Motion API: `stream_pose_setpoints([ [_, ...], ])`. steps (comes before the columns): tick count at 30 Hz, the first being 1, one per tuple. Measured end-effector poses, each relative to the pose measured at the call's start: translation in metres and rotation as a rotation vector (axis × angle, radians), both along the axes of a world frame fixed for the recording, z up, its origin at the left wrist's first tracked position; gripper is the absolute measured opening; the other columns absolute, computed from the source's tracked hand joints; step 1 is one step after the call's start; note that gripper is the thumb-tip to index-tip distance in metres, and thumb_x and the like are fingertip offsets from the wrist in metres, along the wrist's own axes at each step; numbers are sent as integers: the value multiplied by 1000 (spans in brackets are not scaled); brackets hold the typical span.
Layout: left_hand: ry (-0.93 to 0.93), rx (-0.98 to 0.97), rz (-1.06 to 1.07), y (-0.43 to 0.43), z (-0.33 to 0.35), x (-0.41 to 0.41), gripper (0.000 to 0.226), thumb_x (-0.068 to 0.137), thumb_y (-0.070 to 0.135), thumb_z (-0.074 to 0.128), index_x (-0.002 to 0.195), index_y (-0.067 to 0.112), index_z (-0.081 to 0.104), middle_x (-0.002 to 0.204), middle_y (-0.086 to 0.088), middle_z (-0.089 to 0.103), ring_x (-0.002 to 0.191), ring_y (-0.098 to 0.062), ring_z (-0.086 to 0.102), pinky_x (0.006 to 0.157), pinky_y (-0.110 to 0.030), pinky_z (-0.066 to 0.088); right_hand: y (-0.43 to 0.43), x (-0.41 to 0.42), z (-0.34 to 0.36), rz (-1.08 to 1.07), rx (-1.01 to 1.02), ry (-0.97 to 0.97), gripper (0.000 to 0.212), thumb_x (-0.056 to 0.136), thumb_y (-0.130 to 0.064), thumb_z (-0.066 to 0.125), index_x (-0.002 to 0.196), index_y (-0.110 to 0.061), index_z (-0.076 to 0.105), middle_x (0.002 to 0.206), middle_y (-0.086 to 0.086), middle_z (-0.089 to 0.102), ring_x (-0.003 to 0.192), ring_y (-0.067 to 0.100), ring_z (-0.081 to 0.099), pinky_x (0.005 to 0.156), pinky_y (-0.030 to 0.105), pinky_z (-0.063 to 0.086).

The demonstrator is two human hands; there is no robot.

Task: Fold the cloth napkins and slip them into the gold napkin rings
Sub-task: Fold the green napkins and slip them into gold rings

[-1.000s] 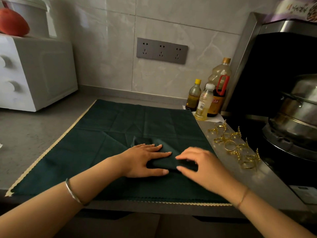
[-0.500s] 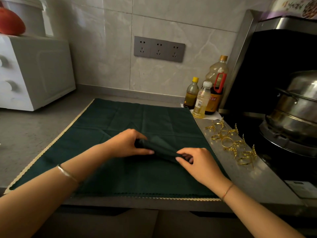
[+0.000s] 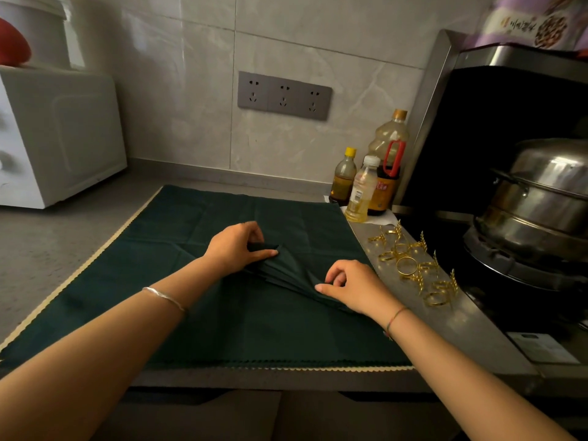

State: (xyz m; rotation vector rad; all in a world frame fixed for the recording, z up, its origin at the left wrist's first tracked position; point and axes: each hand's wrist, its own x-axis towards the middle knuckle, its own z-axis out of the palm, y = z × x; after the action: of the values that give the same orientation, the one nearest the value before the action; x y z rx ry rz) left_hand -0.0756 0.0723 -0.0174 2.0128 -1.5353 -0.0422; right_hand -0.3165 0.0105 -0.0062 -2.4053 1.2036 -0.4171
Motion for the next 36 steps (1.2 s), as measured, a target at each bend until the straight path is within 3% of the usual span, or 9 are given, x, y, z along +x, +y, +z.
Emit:
stream_pose_setpoints([
  [4, -246, -268, -294, 12, 12, -22, 54, 79, 65, 54, 117, 28, 61, 115, 7, 60, 109, -14, 55, 93, -32, 41, -2, 4, 7, -18, -40, 155, 29, 81, -43, 68, 95, -21, 54, 84, -2, 64, 79, 15, 61, 75, 36, 53],
  [8, -391, -11, -515, 21, 10, -46, 70, 74, 71, 55, 133, 33, 51, 135, 12, 53, 127, -5, 45, 114, -30, 19, -1, 8, 4, -4, 79, 68, 28, 82, -34, 70, 88, -20, 47, 83, 2, 61, 71, 16, 56, 65, 31, 46],
  [11, -367, 9, -518, 19, 0, -55, 65, 77, 63, 62, 134, 33, 49, 131, 13, 55, 125, -4, 46, 114, -28, 17, 0, 0, 6, -29, 215, -106, 31, 80, -34, 72, 78, -19, 45, 66, -3, 48, 57, 10, 42, 53, 22, 34],
  [17, -355, -118, -496, 10, -1, -73, 45, 85, 43, 64, 128, 30, 53, 119, 12, 61, 113, -7, 54, 105, -25, 28, -3, -32, 13, -90, 711, -413, 24, 81, -34, 70, 87, -13, 60, 87, 5, 65, 85, 17, 59, 79, 31, 46],
  [20, -390, -37, -519, 6, 8, -85, 36, 90, 37, 61, 124, 29, 57, 114, 9, 65, 106, -10, 58, 101, -26, 33, -4, -51, 8, -109, 446, -309, 27, 86, -34, 66, 93, -9, 65, 92, 2, 68, 91, 15, 60, 81, 26, 44],
  [24, -540, 71, -485, -6, 24, -95, 38, 93, 37, 57, 129, 28, 54, 121, 8, 63, 112, -13, 57, 101, -27, 33, -15, -91, 11, -127, -160, -306, 12, 87, -24, 65, 86, -13, 60, 73, -5, 60, 67, 11, 56, 61, 22, 39],
  [27, -565, 114, -439, -15, 27, -99, 37, 93, 39, 56, 128, 29, 55, 122, 7, 63, 113, -14, 57, 102, -30, 36, -35, -120, 12, -265, -600, -87, 19, 84, -35, 67, 92, -19, 61, 91, -6, 58, 90, 17, 53, 75, 29, 37],
  [31, -570, 110, -386, -21, 25, -103, 34, 92, 40, 57, 125, 29, 57, 118, 8, 64, 110, -14, 58, 100, -30, 37, -59, -138, 7, -355, -607, 232, 35, 87, -49, 58, 109, -22, 65, 119, 1, 54, 115, 22, 40, 95, 35, 28],
  [36, -571, 116, -352, -24, 24, -108, 33, 92, 39, 57, 124, 29, 57, 117, 8, 65, 109, -14, 59, 101, -31, 37, -72, -136, 1, -293, -546, 298, 33, 86, -53, 56, 108, -30, 66, 120, -5, 53, 115, 19, 38, 102, 34, 23],
])
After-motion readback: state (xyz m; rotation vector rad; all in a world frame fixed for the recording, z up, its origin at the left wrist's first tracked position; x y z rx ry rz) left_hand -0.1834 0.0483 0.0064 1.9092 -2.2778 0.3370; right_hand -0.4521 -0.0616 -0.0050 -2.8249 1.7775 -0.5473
